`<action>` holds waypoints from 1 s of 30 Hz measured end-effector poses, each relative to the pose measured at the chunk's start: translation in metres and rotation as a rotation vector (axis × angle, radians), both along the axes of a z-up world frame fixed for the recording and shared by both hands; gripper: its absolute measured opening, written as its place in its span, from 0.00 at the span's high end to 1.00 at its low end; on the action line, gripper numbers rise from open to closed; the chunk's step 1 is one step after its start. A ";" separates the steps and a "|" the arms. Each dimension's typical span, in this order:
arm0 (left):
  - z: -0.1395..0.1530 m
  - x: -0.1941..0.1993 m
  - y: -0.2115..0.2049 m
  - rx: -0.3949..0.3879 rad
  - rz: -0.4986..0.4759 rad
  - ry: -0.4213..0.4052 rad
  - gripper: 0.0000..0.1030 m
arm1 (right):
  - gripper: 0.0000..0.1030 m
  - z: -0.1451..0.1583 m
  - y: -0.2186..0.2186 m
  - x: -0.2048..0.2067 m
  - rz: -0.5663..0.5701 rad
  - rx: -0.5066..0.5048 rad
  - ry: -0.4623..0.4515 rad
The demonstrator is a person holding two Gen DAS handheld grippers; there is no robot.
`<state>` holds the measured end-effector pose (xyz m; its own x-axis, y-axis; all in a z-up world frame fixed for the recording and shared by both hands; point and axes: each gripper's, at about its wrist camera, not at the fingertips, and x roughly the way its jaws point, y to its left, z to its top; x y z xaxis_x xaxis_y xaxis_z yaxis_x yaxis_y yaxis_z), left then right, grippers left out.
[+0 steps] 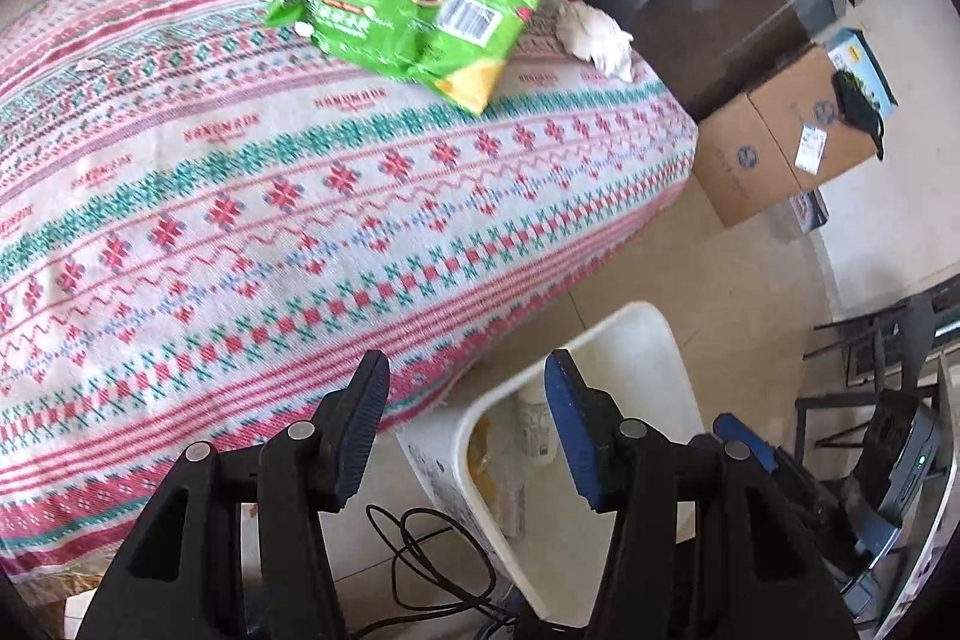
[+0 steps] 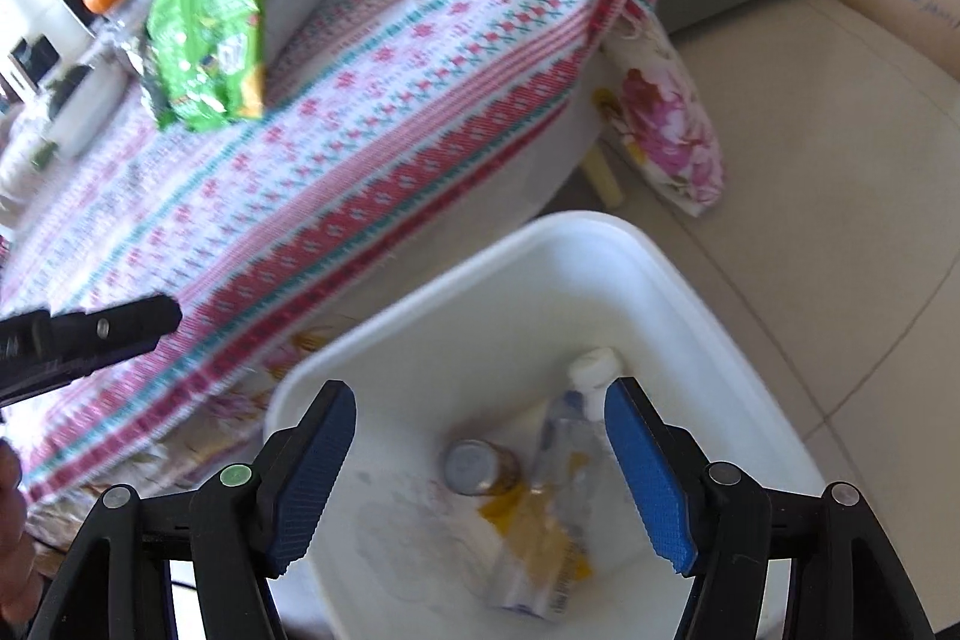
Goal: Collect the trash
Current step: 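Move both tools back to the table and grasp the green snack bag with the right tool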
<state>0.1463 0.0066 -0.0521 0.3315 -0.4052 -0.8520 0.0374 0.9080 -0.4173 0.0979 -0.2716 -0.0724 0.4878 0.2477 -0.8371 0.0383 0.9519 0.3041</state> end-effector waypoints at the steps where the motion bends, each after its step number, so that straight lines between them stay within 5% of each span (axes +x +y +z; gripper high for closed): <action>1: 0.004 0.003 0.007 -0.006 0.021 -0.008 0.44 | 0.28 0.001 0.002 0.001 0.010 0.002 -0.004; 12: 0.031 0.029 0.084 0.008 0.264 -0.061 0.40 | 0.28 0.003 0.028 0.025 0.054 -0.025 -0.034; 16: 0.041 0.030 0.105 0.045 0.310 -0.091 0.39 | 0.28 0.005 0.035 0.043 0.058 0.070 -0.033; 24: 0.029 0.043 0.126 0.006 0.377 -0.114 0.32 | 0.28 0.014 0.063 0.108 0.048 0.137 -0.115; 30: 0.024 0.053 0.132 0.046 0.385 -0.147 0.32 | 0.28 0.017 0.093 0.171 0.056 0.053 -0.141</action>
<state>0.1990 0.1382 -0.0282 0.5705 -0.1901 -0.7990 -0.2528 0.8850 -0.3910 0.2692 -0.1787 -0.0553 0.5834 0.3202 -0.7464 -0.0610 0.9337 0.3528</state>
